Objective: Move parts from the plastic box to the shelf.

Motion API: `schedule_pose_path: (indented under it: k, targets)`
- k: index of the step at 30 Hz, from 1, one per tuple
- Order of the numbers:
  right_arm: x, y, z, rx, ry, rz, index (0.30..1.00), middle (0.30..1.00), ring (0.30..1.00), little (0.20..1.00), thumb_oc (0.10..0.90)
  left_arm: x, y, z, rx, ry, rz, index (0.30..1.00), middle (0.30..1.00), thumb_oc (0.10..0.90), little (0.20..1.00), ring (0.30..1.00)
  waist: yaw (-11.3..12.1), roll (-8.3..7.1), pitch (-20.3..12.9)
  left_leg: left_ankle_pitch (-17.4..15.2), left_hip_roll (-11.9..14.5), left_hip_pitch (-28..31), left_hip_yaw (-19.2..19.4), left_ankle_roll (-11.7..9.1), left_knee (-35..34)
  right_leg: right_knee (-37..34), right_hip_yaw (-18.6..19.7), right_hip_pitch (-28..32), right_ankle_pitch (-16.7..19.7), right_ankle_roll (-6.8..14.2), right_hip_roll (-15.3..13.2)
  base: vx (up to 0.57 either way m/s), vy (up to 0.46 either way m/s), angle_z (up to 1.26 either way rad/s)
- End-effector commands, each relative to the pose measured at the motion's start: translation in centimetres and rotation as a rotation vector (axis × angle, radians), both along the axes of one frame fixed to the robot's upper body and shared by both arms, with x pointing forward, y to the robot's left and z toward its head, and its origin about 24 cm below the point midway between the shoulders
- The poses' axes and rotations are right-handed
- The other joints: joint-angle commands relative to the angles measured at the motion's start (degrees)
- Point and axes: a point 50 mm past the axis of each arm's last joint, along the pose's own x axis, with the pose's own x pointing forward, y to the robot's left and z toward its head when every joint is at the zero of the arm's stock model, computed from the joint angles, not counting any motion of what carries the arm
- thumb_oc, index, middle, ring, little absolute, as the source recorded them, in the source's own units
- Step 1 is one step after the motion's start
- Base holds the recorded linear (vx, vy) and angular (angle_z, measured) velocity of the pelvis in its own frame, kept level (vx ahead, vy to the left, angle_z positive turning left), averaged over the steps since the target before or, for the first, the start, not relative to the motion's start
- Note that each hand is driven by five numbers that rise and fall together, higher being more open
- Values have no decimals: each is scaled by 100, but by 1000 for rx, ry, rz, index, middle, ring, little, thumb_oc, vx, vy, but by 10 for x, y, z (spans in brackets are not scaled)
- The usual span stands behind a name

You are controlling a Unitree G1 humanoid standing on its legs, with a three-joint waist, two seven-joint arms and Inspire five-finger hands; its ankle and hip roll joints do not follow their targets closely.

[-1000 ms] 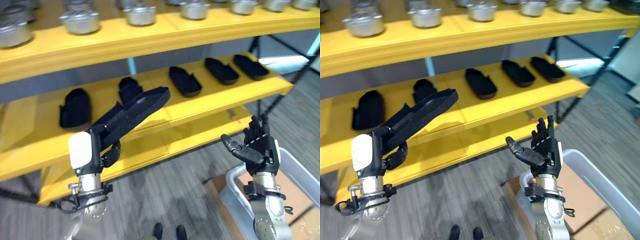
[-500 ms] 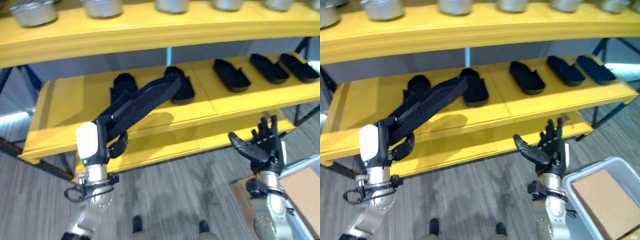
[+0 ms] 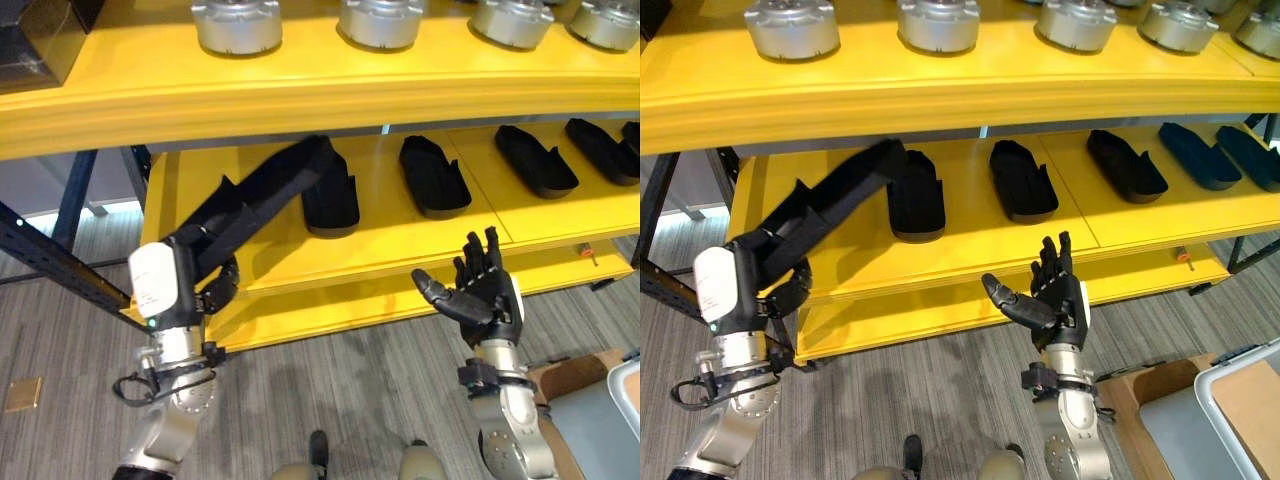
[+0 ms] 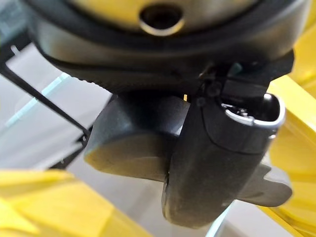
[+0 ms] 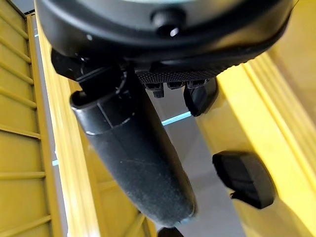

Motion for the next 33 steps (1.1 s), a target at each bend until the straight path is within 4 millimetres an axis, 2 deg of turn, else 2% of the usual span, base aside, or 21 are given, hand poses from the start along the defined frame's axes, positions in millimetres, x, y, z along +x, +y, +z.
schedule_pose_path:
  k: [1, 2, 4, 6, 10, 11, 18, 22, 23, 24, 27, 30, 31, 33]
  targets:
    - [4, -18, 48, -65, -266, -20, 1000, 1000, 1000, 1000, 900, 2, -15, 56, 14, -285, -120, 300, 300, 400, 300, 300, -210, -46, -521, -510, 126, 125, -136, -334, 183, -1486, -573, 195, 815, -511, 585, 196, -24, -18]
    - [1, -20, 47, -66, -262, -24, 1000, 1000, 1000, 1000, 900, 3, -15, 55, 9, -276, -123, 300, 300, 400, 300, 300, -286, -44, -515, -536, 123, 127, -259, -366, 259, -1475, -225, 272, 789, -500, 668, 138, -46, -25]
    - [-1, -22, 47, -80, -258, -14, 1000, 1000, 1000, 1000, 900, 2, -16, 53, 19, -270, -119, 300, 300, 400, 300, 300, -273, -104, -523, -584, 118, 189, -223, -381, 294, -1583, -265, 474, 829, -518, 616, 84, -63, 28]
    - [-1, -23, 48, -84, -262, -18, 1000, 1000, 1000, 1000, 900, 1, -18, 53, 18, -271, -129, 300, 300, 400, 300, 300, -267, -94, -562, -577, 124, 204, -217, -407, 278, -1758, -225, 583, 876, -541, 677, 54, -71, 62]
    - [-2, -28, 47, -102, -246, -32, 1000, 1000, 1000, 1000, 900, -5, -15, 47, 8, -232, -127, 300, 300, 400, 300, 300, -185, -58, -718, -589, 238, 292, -244, -512, 251, -2109, -424, 896, 889, -595, 657, 116, -158, 12]
    - [-2, -28, 46, -108, -240, -26, 1000, 1000, 1000, 1000, 900, -7, -12, 44, -12, -213, -113, 300, 300, 400, 300, 300, -174, -68, -753, -501, 282, 299, -271, -561, 196, -2177, -498, 949, 926, -628, 660, 120, -167, 23]
    - [-7, -37, 42, -131, -210, -45, 1000, 1000, 1000, 1000, 900, -7, 0, 32, -72, -147, -57, 300, 300, 400, 300, 300, -172, -66, -714, -400, 517, 266, -525, -782, 188, -2176, -660, 1027, 764, -770, 767, 55, -146, 22]
    - [-6, -39, 43, -133, -219, -45, 1000, 1000, 1000, 1000, 900, -5, 5, 34, -100, -174, -24, 300, 300, 400, 300, 300, -152, -79, -553, -462, 517, -59, -565, -963, 939, -2186, -774, 1109, 685, -861, 809, -7, -94, 26]
    - [-6, -42, 46, -153, -226, -51, 1000, 1000, 1000, 1000, 900, -4, 6, 37, -115, -194, -16, 300, 300, 400, 300, 300, -171, -90, -422, -233, 726, -331, -359, -1073, 1391, -2162, -930, 1174, 651, -914, 771, -50, -52, 44]
    - [-6, -43, 46, -157, -227, -57, 1000, 1000, 1000, 1000, 900, -4, 6, 37, -119, -196, -15, 300, 300, 400, 300, 300, -192, -93, -395, -84, 920, -384, -216, -1097, 1395, -2164, -980, 1213, 639, -916, 742, -22, -6, 53]
    - [-7, -43, 48, -158, -235, -61, 1000, 1000, 1000, 1000, 900, -4, 8, 39, -124, -221, 2, 300, 300, 400, 300, 300, -204, -95, -400, 247, 1478, -303, -83, -1189, 847, -2216, -1047, 1329, 605, -836, 608, 47, 62, 41]
    - [-9, -43, 45, -150, -222, -60, 1000, 1000, 1000, 1000, 900, -3, 9, 36, -151, -225, 21, 300, 300, 400, 300, 300, -251, -5, -471, 552, 1800, -229, -43, -1330, 151, -2262, -1083, 1366, 536, -713, 506, 79, 103, 11]
    - [-8, -43, 45, -150, -222, -61, 1000, 1000, 1000, 1000, 900, -2, 7, 37, -163, -230, 15, 300, 300, 400, 300, 300, -240, 40, -485, 694, 1828, -219, -95, -1377, 10, -2275, -1062, 1380, 532, -681, 497, 81, 128, 10]
    - [-10, -43, 44, -153, -216, -60, 1000, 1000, 1000, 1000, 900, -3, 5, 37, -159, -228, 5, 300, 300, 400, 300, 300, -282, 176, -578, 577, 1842, -38, 18, -1400, -257, -2319, -1044, 1410, 508, -639, 516, 101, 115, 3]
